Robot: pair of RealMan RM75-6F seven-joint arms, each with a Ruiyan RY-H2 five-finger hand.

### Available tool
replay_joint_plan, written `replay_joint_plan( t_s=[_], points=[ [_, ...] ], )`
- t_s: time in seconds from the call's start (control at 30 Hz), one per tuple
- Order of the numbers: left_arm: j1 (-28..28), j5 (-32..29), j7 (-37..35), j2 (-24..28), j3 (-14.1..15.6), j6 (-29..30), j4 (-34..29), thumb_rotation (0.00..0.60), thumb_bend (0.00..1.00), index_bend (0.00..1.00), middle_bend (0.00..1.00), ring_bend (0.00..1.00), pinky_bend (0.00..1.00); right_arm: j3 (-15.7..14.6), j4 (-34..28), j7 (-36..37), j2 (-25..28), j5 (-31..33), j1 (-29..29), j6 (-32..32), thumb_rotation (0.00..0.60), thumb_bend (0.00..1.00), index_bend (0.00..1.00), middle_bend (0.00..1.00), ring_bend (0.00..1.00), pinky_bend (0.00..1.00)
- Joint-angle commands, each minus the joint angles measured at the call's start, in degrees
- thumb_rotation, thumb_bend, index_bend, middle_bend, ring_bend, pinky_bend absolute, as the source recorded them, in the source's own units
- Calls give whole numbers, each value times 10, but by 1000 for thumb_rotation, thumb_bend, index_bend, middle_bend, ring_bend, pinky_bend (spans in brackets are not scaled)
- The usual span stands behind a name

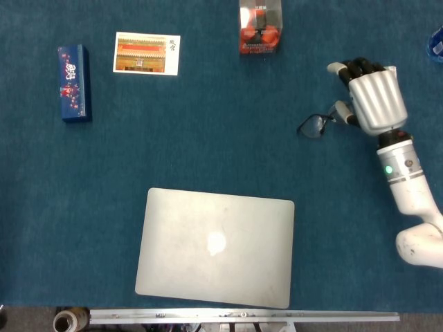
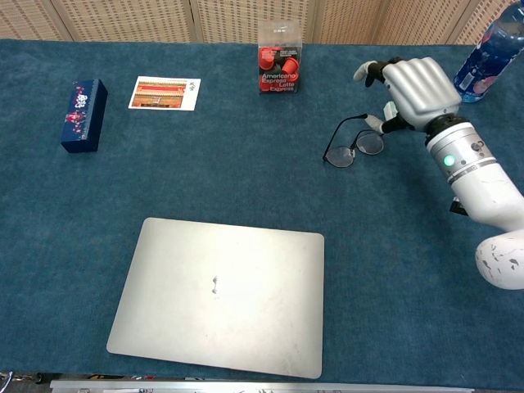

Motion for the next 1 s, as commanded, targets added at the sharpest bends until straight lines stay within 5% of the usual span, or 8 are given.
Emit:
replay_joint_plan(
  t_s=[0.03, 1.0],
  points=[
    [1, 0, 0, 0, 0, 1, 0, 600, 93, 543, 482, 401, 478, -1, 20, 14, -14, -7, 4, 6, 600, 226, 307, 377, 293, 468],
    [4, -2, -2, -1, 1, 3, 2, 600, 93, 543, 482, 401, 478, -24, 120, 62, -69, -19, 4, -16, 600, 226, 307, 377, 293, 469]
  ],
)
